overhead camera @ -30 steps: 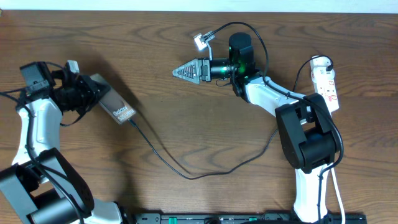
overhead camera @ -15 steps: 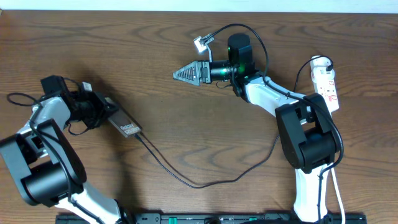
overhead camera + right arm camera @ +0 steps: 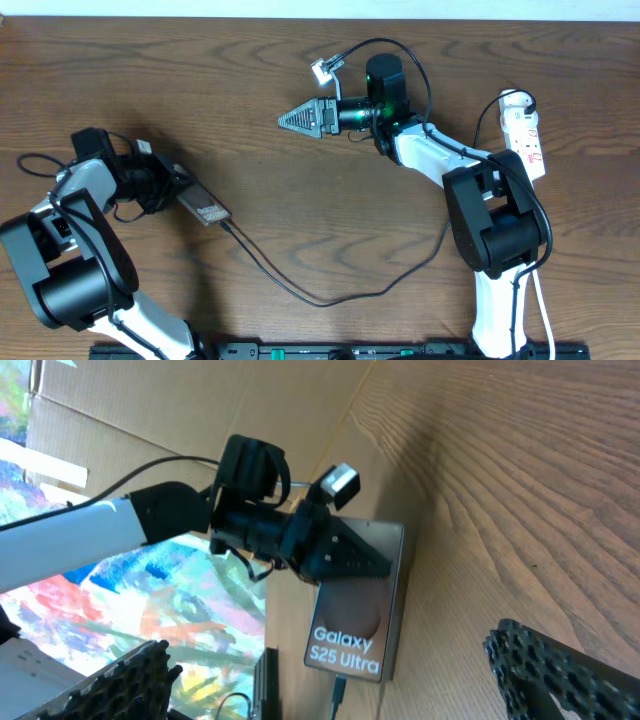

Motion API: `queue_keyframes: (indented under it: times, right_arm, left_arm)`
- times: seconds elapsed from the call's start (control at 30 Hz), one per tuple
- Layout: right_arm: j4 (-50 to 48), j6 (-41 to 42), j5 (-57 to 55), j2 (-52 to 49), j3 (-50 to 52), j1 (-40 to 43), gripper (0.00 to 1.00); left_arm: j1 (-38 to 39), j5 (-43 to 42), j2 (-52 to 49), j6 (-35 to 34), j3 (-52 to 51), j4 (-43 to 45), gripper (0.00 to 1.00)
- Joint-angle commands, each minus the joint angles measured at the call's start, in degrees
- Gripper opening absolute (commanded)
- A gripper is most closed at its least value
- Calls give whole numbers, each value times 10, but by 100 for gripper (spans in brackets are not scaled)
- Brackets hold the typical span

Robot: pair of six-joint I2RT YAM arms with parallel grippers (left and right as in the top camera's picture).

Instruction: Plug charger to phone and switch on socket

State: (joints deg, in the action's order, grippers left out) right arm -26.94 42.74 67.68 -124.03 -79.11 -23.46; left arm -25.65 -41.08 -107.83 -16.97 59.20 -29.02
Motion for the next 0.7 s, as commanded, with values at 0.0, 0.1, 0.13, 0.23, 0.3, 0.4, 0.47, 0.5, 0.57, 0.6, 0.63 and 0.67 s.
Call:
queue_keyframes:
  times: [0.0,0.1,0.13,0.23,0.3,0.4,0.47,0.5,0.57,0.6,0.63,0.67]
  right_arm:
    - [0,-13,11,10,-10,1,99]
    - [1,-13,13,10,-10,1,99]
    - [2,-16,13,10,-10,1,99]
    - [2,-17,13,10,-10,1,99]
    - [7,-17,13,10,-10,1,99]
    - [9,-17,13,10,-10,1,99]
    - [10,-17,13,10,-10,1,99]
    - [10,-17,13,10,-10,1,99]
    - [10,-17,13,10,-10,1,99]
    - [10,-17,13,10,-10,1,99]
    - [10,-17,13,10,-10,1,99]
    - [10,-17,13,10,-10,1,99]
  left_arm:
    - [1,0,-1,-11,-5,-1,7]
    - [1,0,-1,-11,-5,-2,7]
    - [1,0,-1,-11,-5,-3,8]
    - [1,0,-1,-11,-9,-5,7]
    - [1,0,-1,-11,-12,-5,7]
    - [1,0,-1,-11,-20,-5,7]
    - [1,0,-1,-11,-27,-3,7]
    - [1,0,-1,-11,-29,-3,7]
    - [1,2,-1,-11,-32,-3,7]
    - [1,2,-1,-11,-33,-3,7]
    - [1,2,-1,-11,-33,-3,8]
    - [1,2,-1,-11,-33,-3,8]
